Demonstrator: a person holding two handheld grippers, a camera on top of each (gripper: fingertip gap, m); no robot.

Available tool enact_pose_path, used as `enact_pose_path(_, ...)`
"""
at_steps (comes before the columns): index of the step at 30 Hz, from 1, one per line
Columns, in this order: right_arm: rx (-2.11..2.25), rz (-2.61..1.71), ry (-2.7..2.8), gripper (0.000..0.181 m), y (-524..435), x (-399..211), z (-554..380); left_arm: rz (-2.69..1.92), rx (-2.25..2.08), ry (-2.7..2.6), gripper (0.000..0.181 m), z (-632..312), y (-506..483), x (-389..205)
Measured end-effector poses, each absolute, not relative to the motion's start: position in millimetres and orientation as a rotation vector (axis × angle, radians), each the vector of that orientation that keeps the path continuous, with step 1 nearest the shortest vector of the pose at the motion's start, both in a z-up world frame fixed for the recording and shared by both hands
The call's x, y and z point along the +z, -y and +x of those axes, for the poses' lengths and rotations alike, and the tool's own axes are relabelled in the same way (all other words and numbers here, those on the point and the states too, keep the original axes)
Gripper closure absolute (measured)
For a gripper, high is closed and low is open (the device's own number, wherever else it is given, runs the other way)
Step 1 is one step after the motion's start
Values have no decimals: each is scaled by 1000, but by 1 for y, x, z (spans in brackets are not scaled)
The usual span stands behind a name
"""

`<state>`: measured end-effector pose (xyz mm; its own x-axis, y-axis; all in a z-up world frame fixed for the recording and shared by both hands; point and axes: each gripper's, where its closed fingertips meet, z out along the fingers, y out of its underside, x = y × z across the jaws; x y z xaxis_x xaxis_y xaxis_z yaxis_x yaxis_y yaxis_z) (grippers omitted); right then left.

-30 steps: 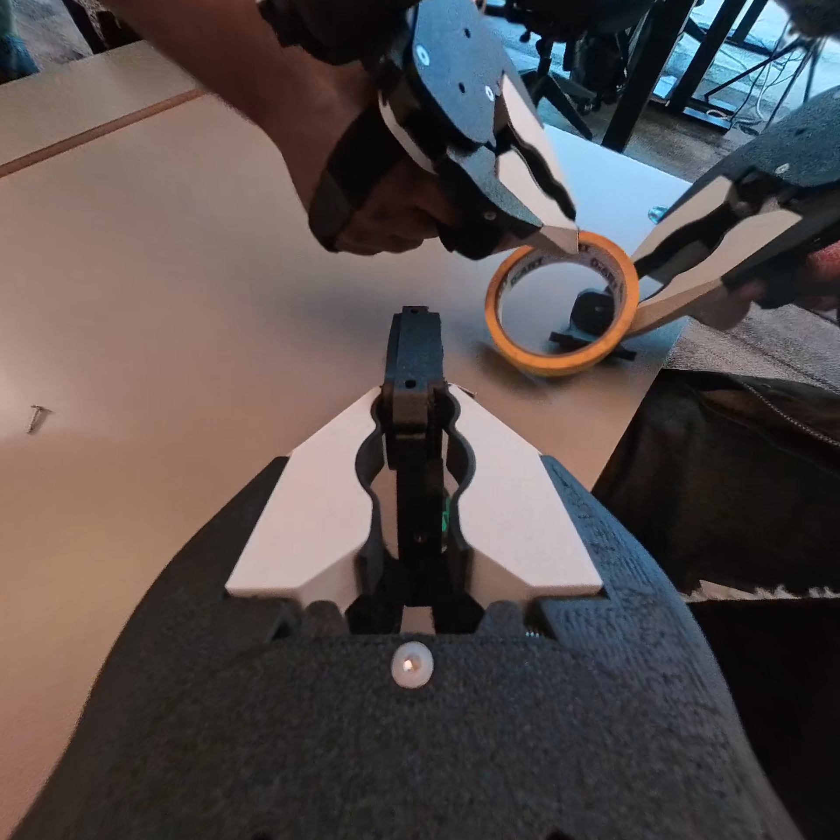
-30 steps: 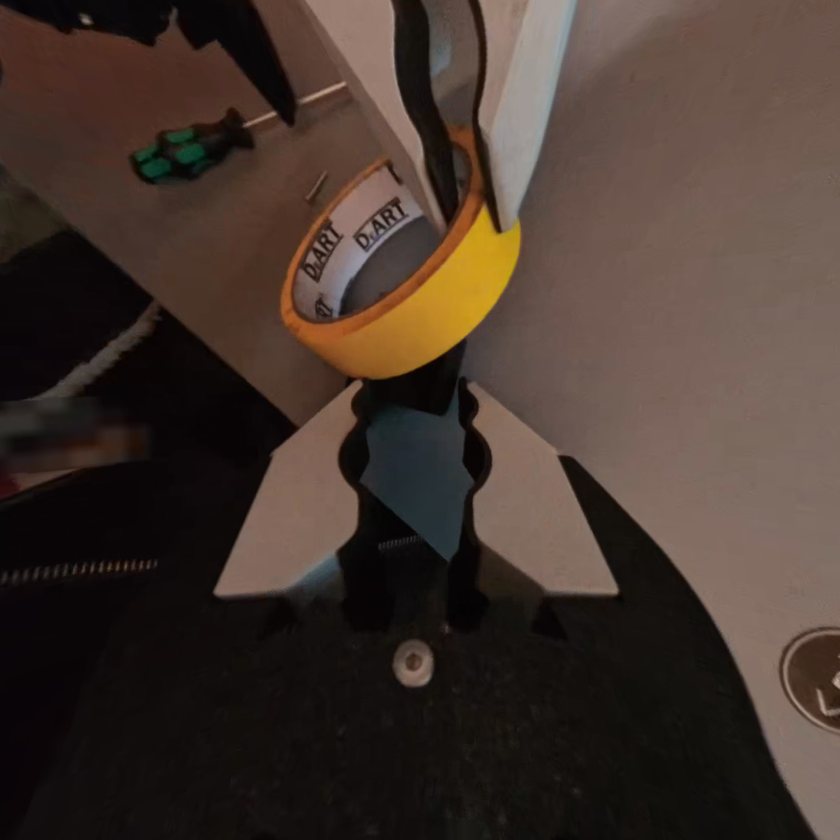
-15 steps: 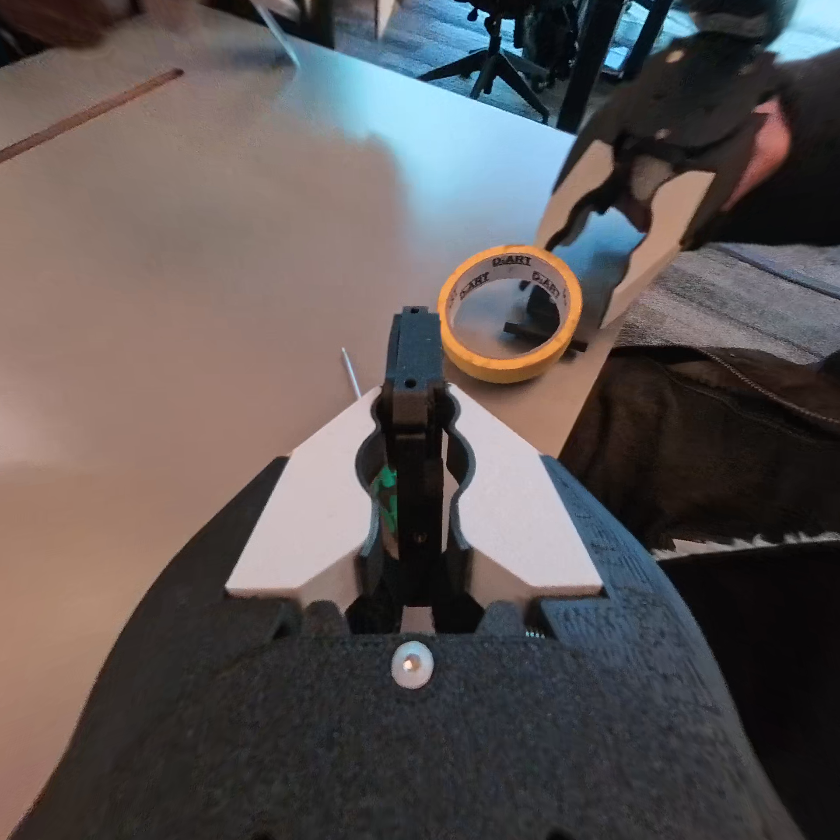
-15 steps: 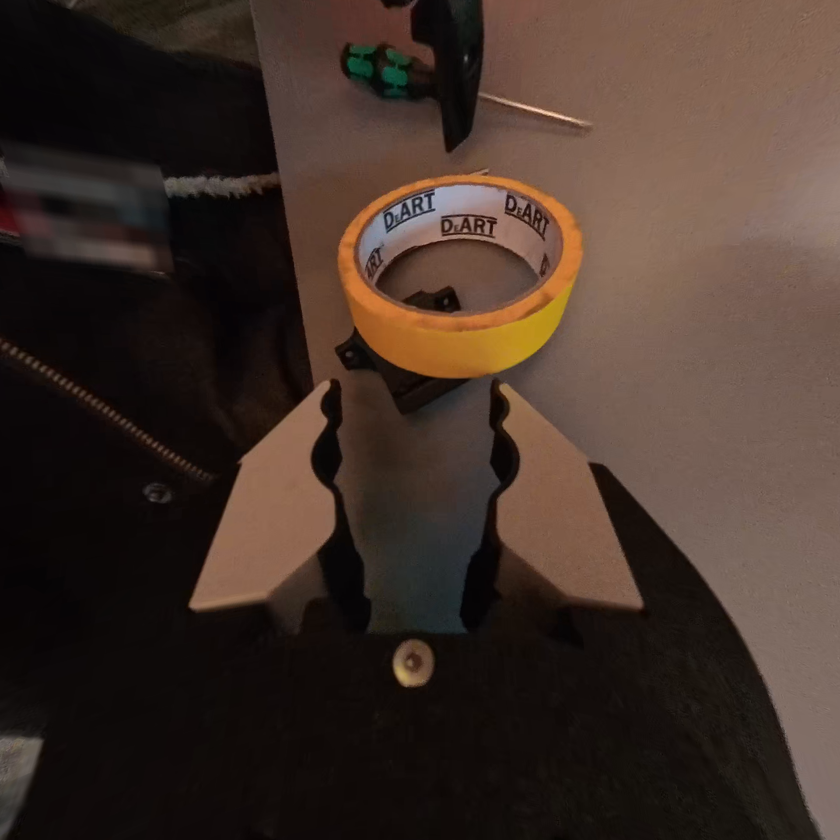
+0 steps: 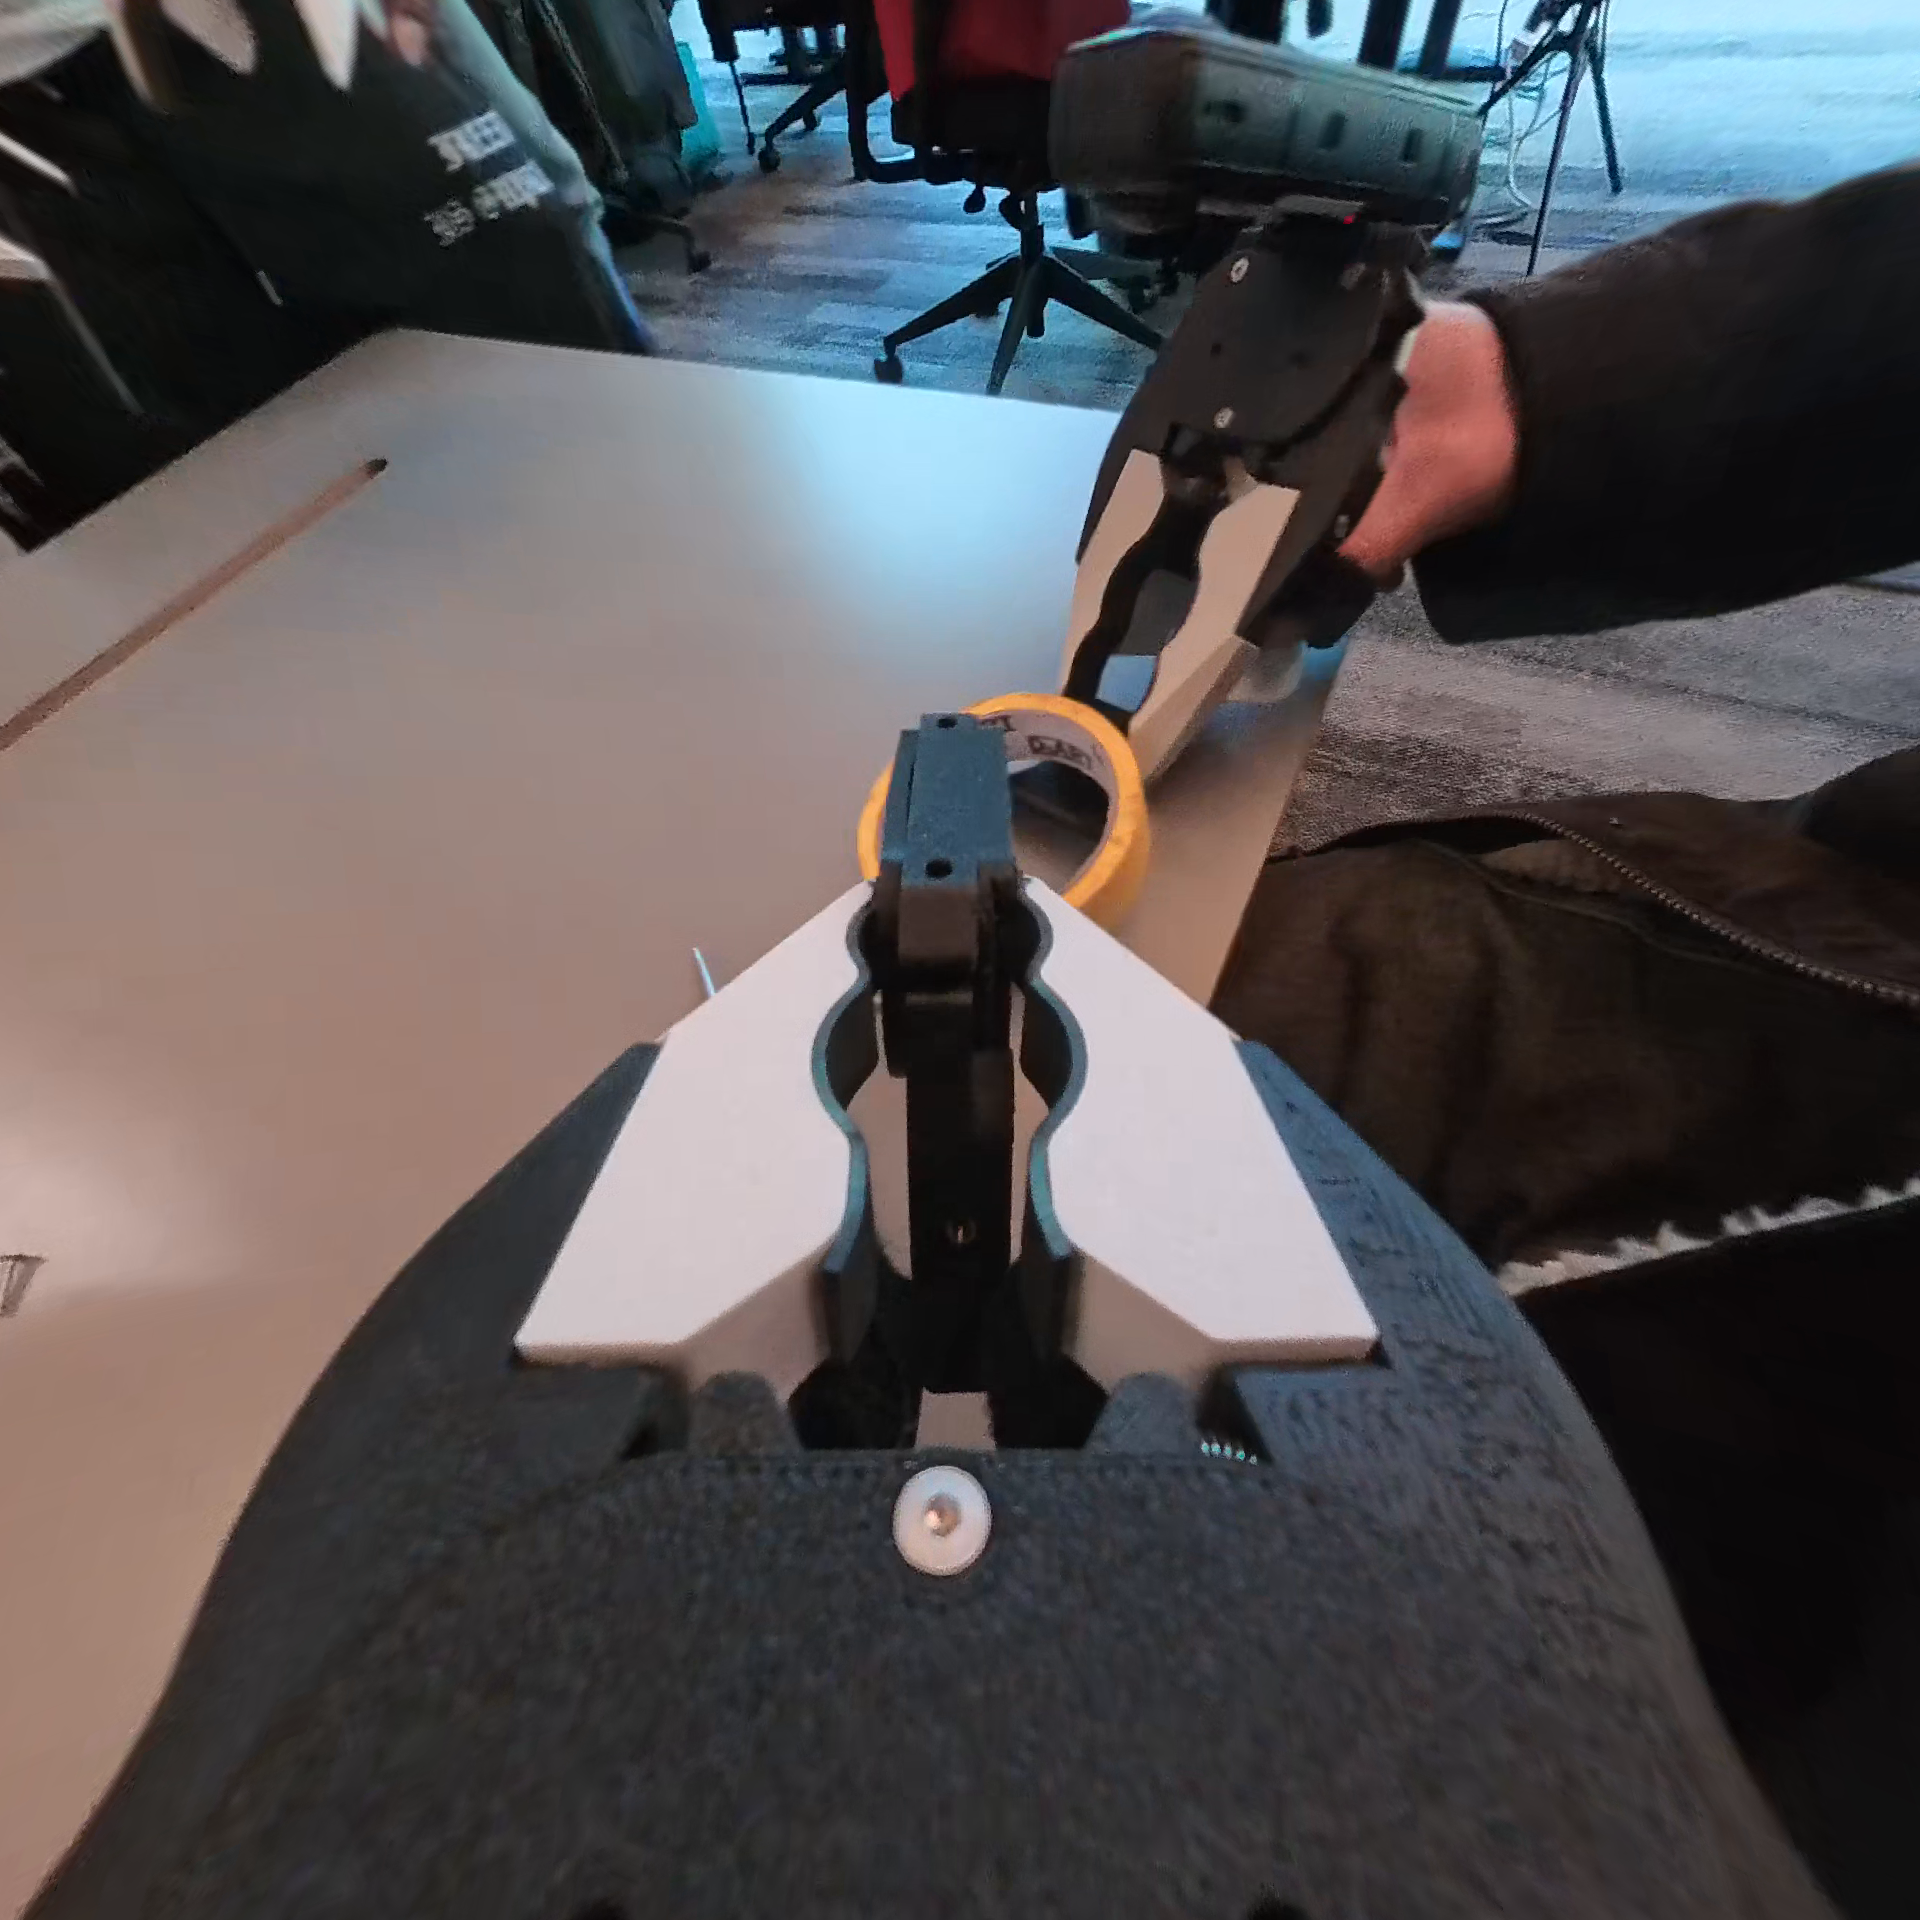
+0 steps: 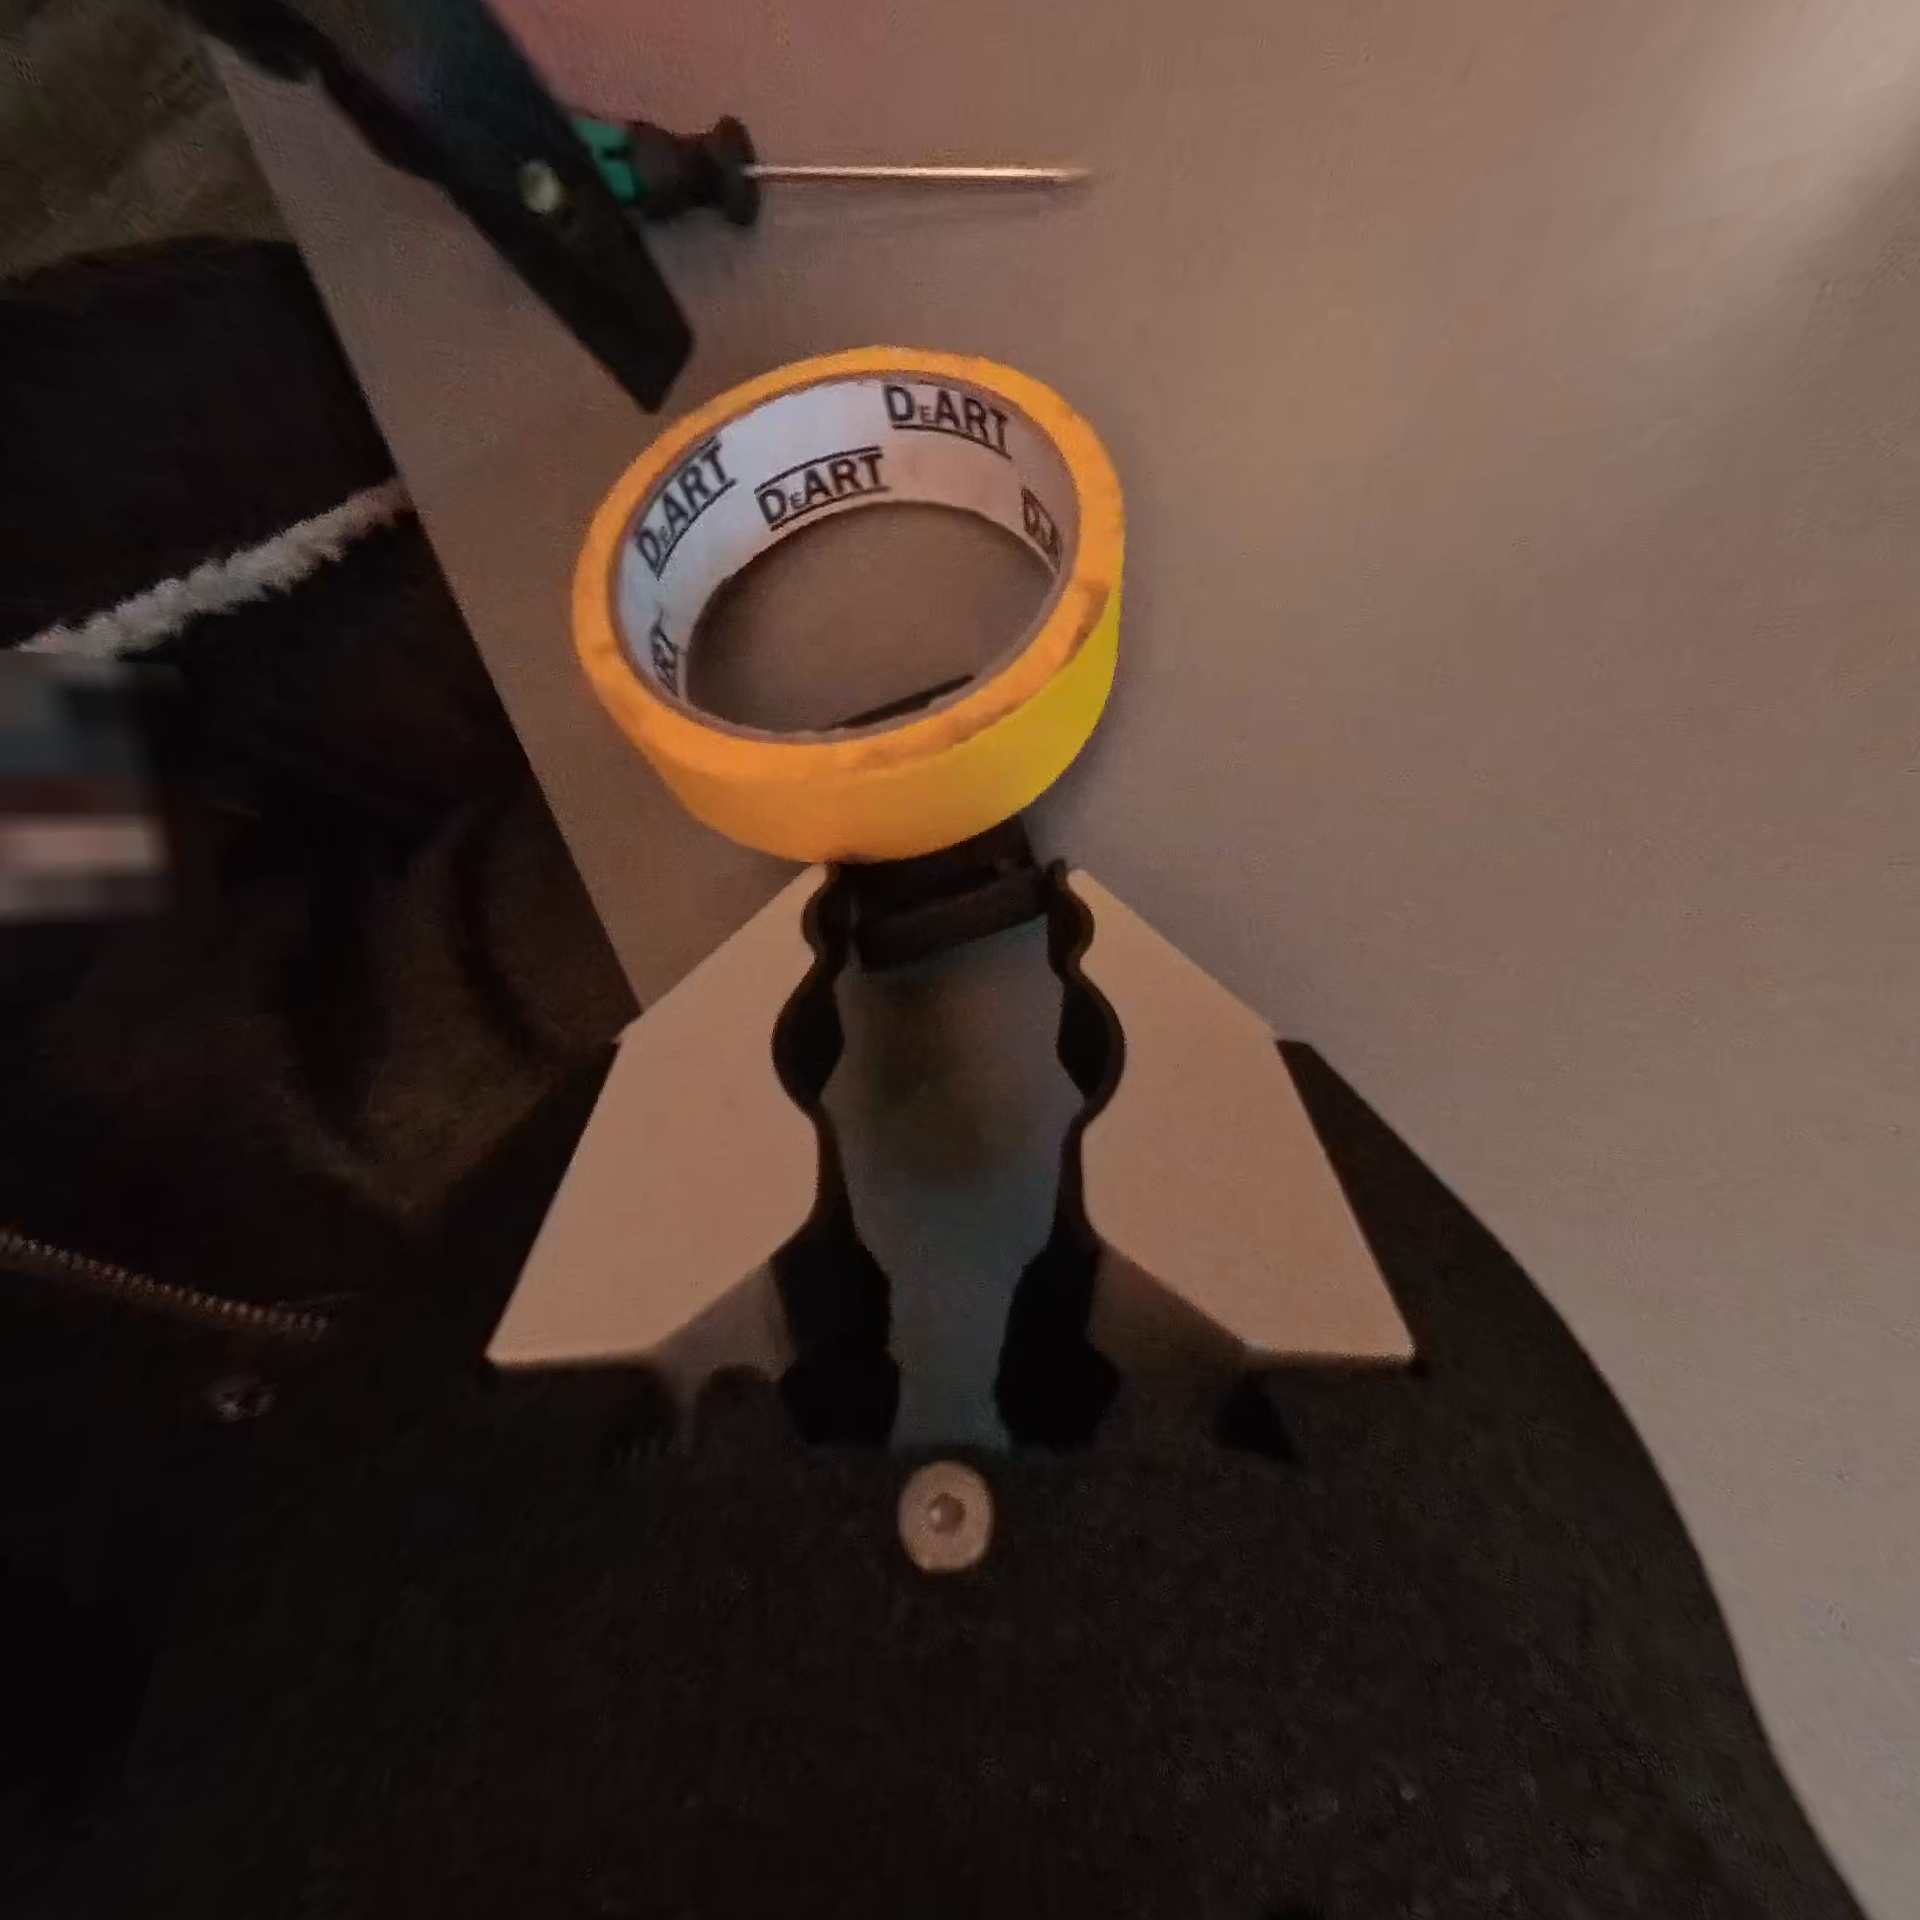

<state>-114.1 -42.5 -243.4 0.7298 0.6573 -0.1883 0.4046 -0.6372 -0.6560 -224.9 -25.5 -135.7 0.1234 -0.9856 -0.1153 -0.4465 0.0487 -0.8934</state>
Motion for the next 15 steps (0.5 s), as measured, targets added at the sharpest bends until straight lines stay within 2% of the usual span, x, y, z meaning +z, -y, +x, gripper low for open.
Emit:
enact_pose_path(6,640,-2412,545,144,60,-229,-124,-1565,-755,-1538,160,-233,50,-146)
enact_pose_path(12,947,-2317,234,145,56,-193,-122,-1622,-755,-1574,159,-223,50,-166)
enact_pose_path(15,893,-2309,235,145,53,-188,-121,-1572,-780,-1588,159,-200,52,-168)
